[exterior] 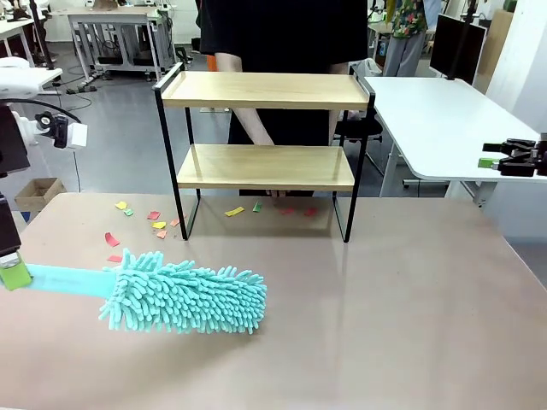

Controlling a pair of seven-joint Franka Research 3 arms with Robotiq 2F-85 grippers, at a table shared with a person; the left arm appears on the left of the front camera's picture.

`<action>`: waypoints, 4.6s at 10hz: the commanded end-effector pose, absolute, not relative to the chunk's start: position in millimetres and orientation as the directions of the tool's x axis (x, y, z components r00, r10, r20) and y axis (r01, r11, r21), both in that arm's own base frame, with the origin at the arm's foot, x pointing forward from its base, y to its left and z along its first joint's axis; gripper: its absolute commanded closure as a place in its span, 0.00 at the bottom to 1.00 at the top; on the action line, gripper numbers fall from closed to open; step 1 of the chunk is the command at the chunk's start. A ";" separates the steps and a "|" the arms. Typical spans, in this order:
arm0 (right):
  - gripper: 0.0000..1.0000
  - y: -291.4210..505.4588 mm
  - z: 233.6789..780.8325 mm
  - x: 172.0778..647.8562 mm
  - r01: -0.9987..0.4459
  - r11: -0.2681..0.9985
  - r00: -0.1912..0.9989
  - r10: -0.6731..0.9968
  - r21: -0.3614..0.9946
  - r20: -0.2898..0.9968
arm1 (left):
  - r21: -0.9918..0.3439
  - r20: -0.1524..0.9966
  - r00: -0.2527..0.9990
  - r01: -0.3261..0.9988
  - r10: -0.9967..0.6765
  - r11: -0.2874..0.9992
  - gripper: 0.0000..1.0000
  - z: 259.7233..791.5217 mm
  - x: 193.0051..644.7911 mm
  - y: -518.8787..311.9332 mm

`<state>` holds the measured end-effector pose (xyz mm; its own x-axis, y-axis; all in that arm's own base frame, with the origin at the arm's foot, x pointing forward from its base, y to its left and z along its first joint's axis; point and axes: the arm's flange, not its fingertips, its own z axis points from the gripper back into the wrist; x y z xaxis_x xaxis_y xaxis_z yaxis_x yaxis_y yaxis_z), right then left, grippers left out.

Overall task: Clean the shelf.
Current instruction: Clean the specific section of the Shelf indicated by the human with the Duster.

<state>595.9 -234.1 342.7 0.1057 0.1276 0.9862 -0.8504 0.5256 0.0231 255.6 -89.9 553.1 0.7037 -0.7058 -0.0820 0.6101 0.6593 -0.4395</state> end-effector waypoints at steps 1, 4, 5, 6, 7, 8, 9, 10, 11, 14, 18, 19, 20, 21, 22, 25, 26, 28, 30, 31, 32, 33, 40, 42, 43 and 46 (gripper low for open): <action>0.00 -232.4 345.8 596.4 -0.852 0.523 0.101 0.130 0.019 0.986 | -0.446 -0.079 0.704 0.609 -0.706 0.656 0.86 555.2 253.9 -89.8; 0.00 -232.4 345.8 596.4 -0.852 0.523 0.101 0.130 0.019 0.986 | -0.446 -0.079 0.704 0.609 -0.706 0.656 0.86 555.2 253.9 -89.8; 0.00 -232.4 345.8 596.4 -0.852 0.523 0.101 0.130 0.019 0.986 | -0.446 -0.079 0.704 0.609 -0.706 0.656 0.86 555.2 253.9 -89.8; 0.00 -232.4 345.8 596.4 -0.852 0.523 0.101 0.130 0.019 0.986 | -0.446 -0.079 0.704 0.609 -0.706 0.656 0.86 555.2 253.9 -89.8; 0.00 -232.4 345.8 596.4 -0.852 0.523 0.101 0.130 0.019 0.986 | -0.446 -0.079 0.704 0.609 -0.706 0.656 0.86 555.2 253.9 -89.8; 0.00 -232.4 345.8 596.4 -0.852 0.523 0.101 0.130 0.019 0.986 | -0.446 -0.079 0.704 0.609 -0.706 0.656 0.86 555.2 253.9 -89.8; 0.00 -232.4 345.8 596.4 -0.852 0.523 0.101 0.130 0.019 0.986 | -0.446 -0.079 0.704 0.609 -0.706 0.656 0.86 555.2 253.9 -89.8; 0.00 -232.4 345.8 596.4 -0.852 0.523 0.101 0.130 0.019 0.986 | -0.446 -0.079 0.704 0.609 -0.706 0.656 0.86 555.2 253.9 -89.8; 0.00 -232.4 345.8 596.4 -0.852 0.523 0.101 0.130 0.019 0.986 | -0.446 -0.079 0.704 0.609 -0.706 0.656 0.86 555.2 253.9 -89.8; 0.00 -232.4 345.8 596.4 -0.852 0.523 0.101 0.130 0.019 0.986 | -0.466 -0.018 0.736 0.593 -0.677 0.657 0.86 556.2 262.4 -106.4; 0.00 -232.4 345.8 596.4 -0.852 0.523 0.101 0.130 0.019 0.986 | -0.388 0.095 0.846 0.518 -0.525 0.763 0.86 556.4 271.0 -193.4; 0.00 -232.4 345.8 596.4 -0.852 0.523 0.101 0.130 0.019 0.986 | -0.366 0.128 0.851 0.517 -0.509 0.774 0.86 550.5 275.1 -222.0; 0.00 -232.4 345.8 596.4 -0.852 0.523 0.101 0.130 0.019 0.986 | -0.312 0.161 0.862 0.506 -0.480 0.804 0.86 543.2 275.9 -248.5; 0.00 -232.4 345.8 596.4 -0.852 0.523 0.101 0.130 0.019 0.986 | -0.291 0.217 0.853 0.520 -0.474 0.803 0.86 537.3 276.2 -271.4; 0.00 -232.4 345.8 596.4 -0.852 0.523 0.101 0.130 0.019 0.986 | -0.266 0.241 0.855 0.513 -0.459 0.816 0.86 531.6 277.7 -290.0; 0.00 -232.4 345.8 596.4 -0.852 0.523 0.101 0.130 0.019 0.986 | -0.284 0.243 0.852 0.519 -0.464 0.806 0.86 531.1 273.1 -297.5; 0.00 -232.4 345.8 596.4 -0.852 0.523 0.101 0.130 0.019 0.986 | -0.284 0.243 0.852 0.519 -0.464 0.806 0.86 531.1 273.1 -297.5; 0.00 -232.4 345.8 596.4 -0.852 0.523 0.101 0.130 0.019 0.986 | -0.292 0.239 0.854 0.518 -0.463 0.804 0.86 521.8 276.1 -308.2; 0.00 -232.4 345.8 596.4 -0.852 0.523 0.101 0.130 0.019 0.986 | -0.237 0.251 0.903 0.408 -0.350 0.882 0.86 509.9 273.5 -335.3; 0.00 -232.4 345.8 596.4 -0.852 0.523 0.101 0.130 0.019 0.986 | -0.233 0.255 0.909 0.388 -0.329 0.892 0.86 497.2 278.6 -351.8; 0.00 -232.4 345.8 596.4 -0.852 0.523 0.101 0.130 0.019 0.986 | -0.222 0.285 0.914 0.355 -0.288 0.908 0.86 485.1 281.2 -364.7; 0.00 -232.4 345.8 596.4 -0.852 0.523 0.101 0.130 0.019 0.986 | -0.224 0.309 0.912 0.344 -0.268 0.912 0.86 475.7 282.1 -376.4; 0.00 -232.4 345.8 596.4 -0.852 0.523 0.101 0.130 0.019 0.986 | -0.246 0.424 0.903 0.180 -0.061 0.952 0.86 416.4 312.9 -456.9; 0.00 -232.4 345.8 596.4 -0.852 0.523 0.101 0.130 0.019 0.986 | -0.268 0.460 0.888 0.135 0.004 0.954 0.86 405.4 325.3 -471.2; 0.00 -232.4 345.8 596.4 -0.852 0.523 0.101 0.130 0.019 0.986 | -0.285 0.472 0.881 0.134 0.018 0.949 0.86 401.7 330.7 -477.1; 0.00 -232.4 345.8 596.4 -0.852 0.523 0.101 0.130 0.019 0.986 | -0.312 0.434 0.901 0.133 0.017 0.941 0.86 380.1 344.6 -492.8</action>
<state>595.9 -234.2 342.8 0.1055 0.1277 0.9862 -0.8504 0.5256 0.0229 333.3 -460.8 401.8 0.9025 0.0038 0.4306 0.1386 0.9441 -0.2989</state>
